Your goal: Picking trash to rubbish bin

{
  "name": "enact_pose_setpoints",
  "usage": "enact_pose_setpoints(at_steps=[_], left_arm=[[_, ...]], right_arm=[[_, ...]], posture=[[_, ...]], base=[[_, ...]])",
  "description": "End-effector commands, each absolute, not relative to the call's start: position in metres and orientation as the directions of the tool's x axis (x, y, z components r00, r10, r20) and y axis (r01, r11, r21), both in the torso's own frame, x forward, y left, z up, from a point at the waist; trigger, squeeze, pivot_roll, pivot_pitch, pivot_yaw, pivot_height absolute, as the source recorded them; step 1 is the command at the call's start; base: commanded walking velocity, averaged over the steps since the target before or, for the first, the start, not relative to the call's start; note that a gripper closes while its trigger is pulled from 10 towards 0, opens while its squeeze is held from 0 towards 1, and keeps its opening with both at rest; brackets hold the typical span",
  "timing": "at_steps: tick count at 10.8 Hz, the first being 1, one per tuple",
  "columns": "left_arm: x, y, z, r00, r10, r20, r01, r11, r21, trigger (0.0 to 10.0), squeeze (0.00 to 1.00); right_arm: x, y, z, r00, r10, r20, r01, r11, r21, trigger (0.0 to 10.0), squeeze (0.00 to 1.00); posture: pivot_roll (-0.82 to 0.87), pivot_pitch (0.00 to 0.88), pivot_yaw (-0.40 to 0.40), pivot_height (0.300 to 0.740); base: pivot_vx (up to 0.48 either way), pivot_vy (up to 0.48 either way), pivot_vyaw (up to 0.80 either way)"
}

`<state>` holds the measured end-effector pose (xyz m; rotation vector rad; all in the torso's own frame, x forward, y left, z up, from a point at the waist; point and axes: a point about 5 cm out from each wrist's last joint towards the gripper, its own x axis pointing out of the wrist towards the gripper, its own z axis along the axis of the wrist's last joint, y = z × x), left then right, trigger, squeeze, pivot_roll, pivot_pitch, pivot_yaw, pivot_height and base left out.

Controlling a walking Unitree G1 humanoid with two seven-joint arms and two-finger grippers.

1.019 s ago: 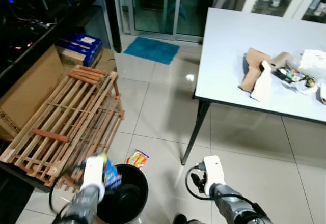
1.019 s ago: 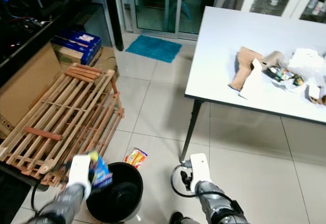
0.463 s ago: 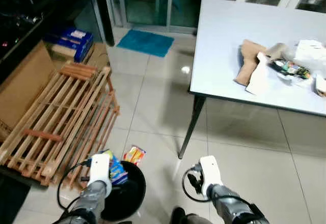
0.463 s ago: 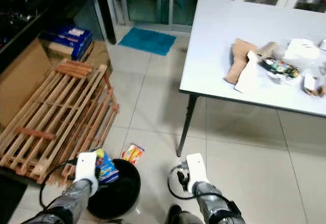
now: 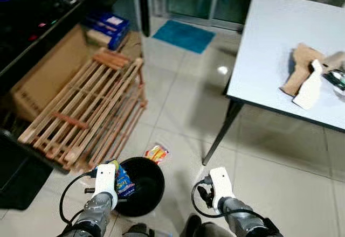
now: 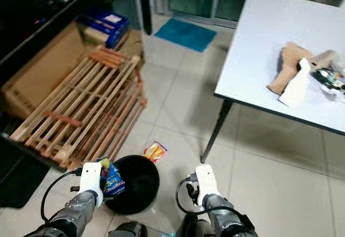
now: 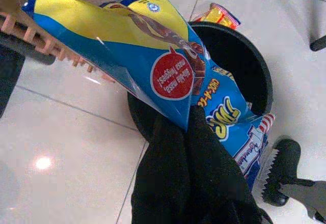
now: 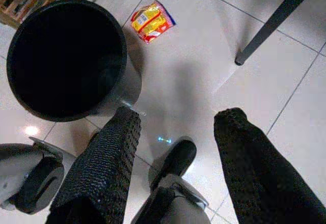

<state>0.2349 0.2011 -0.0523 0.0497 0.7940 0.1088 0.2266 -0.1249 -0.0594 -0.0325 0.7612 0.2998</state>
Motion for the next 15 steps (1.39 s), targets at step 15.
enact_pose_setpoints(at_steps=[15], left_arm=[[0.236, 0.177, -0.056, 0.681, 0.057, -0.730, -0.026, 0.998, 0.054, 10.0, 0.00]], right_arm=[[0.198, -0.125, -0.075, 0.639, 0.273, -0.719, -0.270, 0.955, 0.122, 10.0, 0.00]], posture=[[-0.01, 0.302, -0.037, 0.740]], base=[[0.000, 0.000, 0.21]])
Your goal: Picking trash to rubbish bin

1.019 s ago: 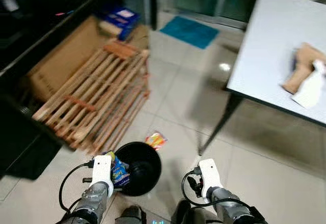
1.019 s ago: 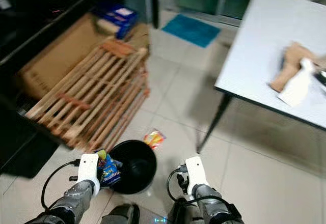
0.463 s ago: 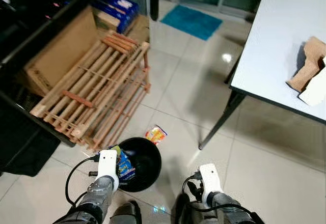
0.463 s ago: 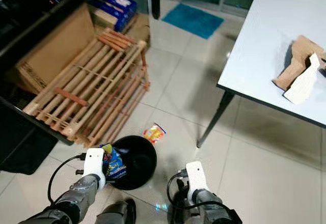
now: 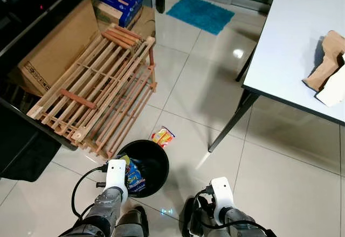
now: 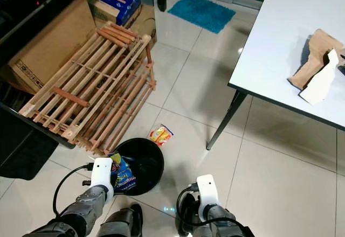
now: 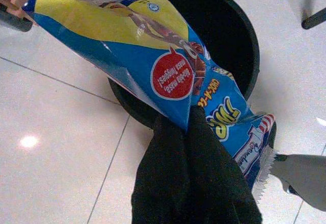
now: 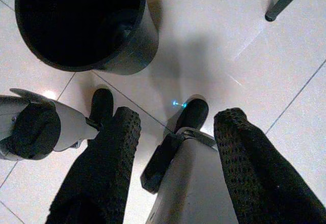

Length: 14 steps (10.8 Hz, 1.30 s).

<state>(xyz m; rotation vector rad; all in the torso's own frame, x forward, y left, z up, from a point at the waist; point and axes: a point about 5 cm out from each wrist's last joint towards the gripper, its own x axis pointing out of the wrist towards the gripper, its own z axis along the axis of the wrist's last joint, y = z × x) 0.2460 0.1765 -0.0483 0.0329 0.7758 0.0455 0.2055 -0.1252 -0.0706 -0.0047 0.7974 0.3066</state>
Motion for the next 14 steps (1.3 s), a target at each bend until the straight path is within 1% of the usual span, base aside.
enact_pose_setpoints(at_steps=[1, 8, 9, 11, 12, 13, 14], left_arm=[[0.234, 0.180, -0.056, 0.674, 0.081, -0.734, -0.039, 0.996, 0.074, 10.0, 1.00], [0.237, 0.182, -0.055, 0.679, 0.087, -0.729, -0.039, 0.996, 0.083, 10.0, 1.00], [0.239, 0.183, -0.053, 0.687, 0.096, -0.720, -0.040, 0.995, 0.095, 10.0, 0.00], [0.244, 0.186, -0.048, 0.723, 0.096, -0.684, -0.049, 0.995, 0.088, 10.0, 0.00], [0.246, 0.191, -0.044, 0.752, 0.105, -0.650, -0.069, 0.994, 0.081, 10.0, 0.00], [0.253, 0.198, -0.037, 0.788, 0.129, -0.602, -0.116, 0.991, 0.059, 10.0, 0.00], [0.258, 0.202, -0.032, 0.806, 0.142, -0.574, -0.134, 0.989, 0.056, 10.0, 0.00]], right_arm=[[0.197, -0.126, -0.075, 0.637, 0.271, -0.722, -0.269, 0.956, 0.121, 10.0, 0.00], [0.198, -0.126, -0.075, 0.635, 0.267, -0.725, -0.268, 0.956, 0.118, 10.0, 0.00], [0.199, -0.126, -0.075, 0.636, 0.267, -0.724, -0.267, 0.956, 0.118, 10.0, 0.00], [0.207, -0.127, -0.071, 0.655, 0.257, -0.711, -0.257, 0.960, 0.112, 10.0, 0.00], [0.218, -0.129, -0.064, 0.678, 0.244, -0.694, -0.240, 0.965, 0.104, 10.0, 0.00], [0.233, -0.132, -0.055, 0.716, 0.231, -0.659, -0.222, 0.970, 0.099, 10.0, 0.00], [0.241, -0.133, -0.049, 0.740, 0.224, -0.634, -0.208, 0.973, 0.101, 10.0, 0.00]], posture=[[-0.01, 0.302, -0.038, 0.740], [0.00, 0.287, -0.035, 0.740], [0.00, 0.281, -0.032, 0.740], [0.01, 0.243, -0.020, 0.740], [0.02, 0.192, -0.010, 0.740], [0.03, 0.139, -0.003, 0.740], [0.03, 0.106, 0.001, 0.740]], base=[[0.000, 0.000, 0.00], [0.000, 0.000, 0.00], [0.000, 0.000, 0.00], [0.000, 0.000, 0.00], [0.000, 0.000, 0.00], [0.000, 0.000, 0.00], [0.000, 0.000, 0.00]])
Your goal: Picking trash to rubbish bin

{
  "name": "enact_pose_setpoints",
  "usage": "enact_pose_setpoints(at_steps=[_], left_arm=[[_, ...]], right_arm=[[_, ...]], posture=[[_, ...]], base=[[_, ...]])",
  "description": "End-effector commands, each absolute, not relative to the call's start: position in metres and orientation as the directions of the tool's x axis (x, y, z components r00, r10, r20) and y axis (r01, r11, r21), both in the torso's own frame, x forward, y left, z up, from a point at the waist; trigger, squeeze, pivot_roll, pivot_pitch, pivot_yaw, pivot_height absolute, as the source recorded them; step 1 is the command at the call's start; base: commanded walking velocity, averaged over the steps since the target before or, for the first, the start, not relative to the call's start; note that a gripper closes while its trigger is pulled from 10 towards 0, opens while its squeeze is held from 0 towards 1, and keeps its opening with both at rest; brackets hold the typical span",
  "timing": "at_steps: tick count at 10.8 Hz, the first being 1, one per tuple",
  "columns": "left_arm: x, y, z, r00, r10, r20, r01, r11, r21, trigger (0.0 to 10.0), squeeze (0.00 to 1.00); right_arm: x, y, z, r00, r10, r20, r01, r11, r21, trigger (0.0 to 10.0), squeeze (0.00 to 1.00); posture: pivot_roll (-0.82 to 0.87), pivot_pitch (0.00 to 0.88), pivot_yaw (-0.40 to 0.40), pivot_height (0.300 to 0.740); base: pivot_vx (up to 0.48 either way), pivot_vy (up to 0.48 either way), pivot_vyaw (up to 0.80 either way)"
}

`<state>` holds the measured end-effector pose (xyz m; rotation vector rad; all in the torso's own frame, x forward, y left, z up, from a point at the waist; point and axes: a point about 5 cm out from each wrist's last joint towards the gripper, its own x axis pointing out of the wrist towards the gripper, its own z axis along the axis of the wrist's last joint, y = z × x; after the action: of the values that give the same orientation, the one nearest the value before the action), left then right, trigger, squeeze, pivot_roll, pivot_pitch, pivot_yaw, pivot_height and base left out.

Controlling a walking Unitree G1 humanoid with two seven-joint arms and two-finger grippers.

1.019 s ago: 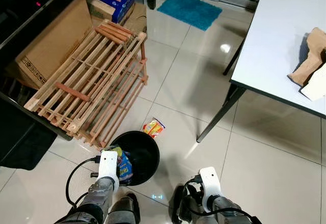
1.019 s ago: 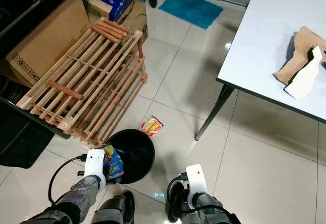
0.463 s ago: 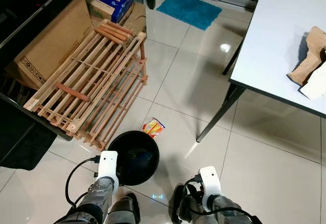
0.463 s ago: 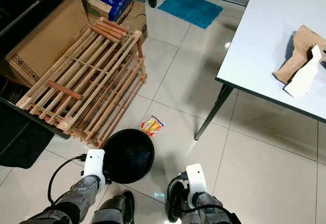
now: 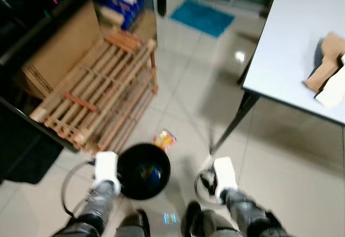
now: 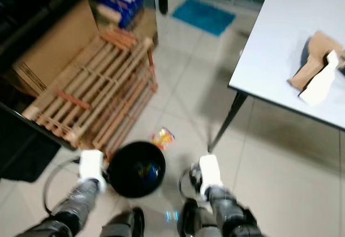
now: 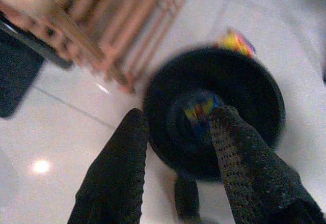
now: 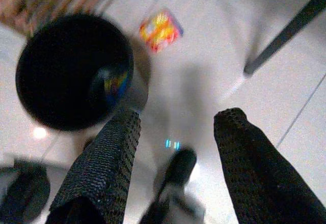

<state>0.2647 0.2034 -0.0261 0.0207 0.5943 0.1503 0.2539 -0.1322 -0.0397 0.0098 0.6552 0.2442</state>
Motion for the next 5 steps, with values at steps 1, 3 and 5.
enact_pose_setpoints(at_steps=[1, 3, 5], left_arm=[[0.266, 0.208, -0.023, 0.826, 0.166, -0.539, -0.161, 0.985, 0.056, 10.0, 0.00], [0.280, 0.213, -0.010, 0.852, 0.187, -0.488, -0.177, 0.982, 0.067, 10.0, 0.00], [0.286, 0.213, -0.004, 0.862, 0.194, -0.469, -0.187, 0.980, 0.062, 10.0, 0.00]], right_arm=[[0.252, -0.136, -0.041, 0.773, 0.207, -0.600, -0.186, 0.978, 0.097, 10.0, 0.00], [0.265, -0.144, -0.030, 0.818, 0.163, -0.551, -0.142, 0.987, 0.082, 10.0, 0.00], [0.270, -0.153, -0.025, 0.842, 0.119, -0.525, -0.089, 0.993, 0.082, 10.0, 0.00]], posture=[[0.02, 0.054, 0.009, 0.740], [0.02, 0.000, 0.016, 0.740], [0.01, 0.000, 0.020, 0.740]], base=[[0.000, 0.000, 0.00], [0.000, 0.000, 0.00], [0.000, 0.000, 0.00]])
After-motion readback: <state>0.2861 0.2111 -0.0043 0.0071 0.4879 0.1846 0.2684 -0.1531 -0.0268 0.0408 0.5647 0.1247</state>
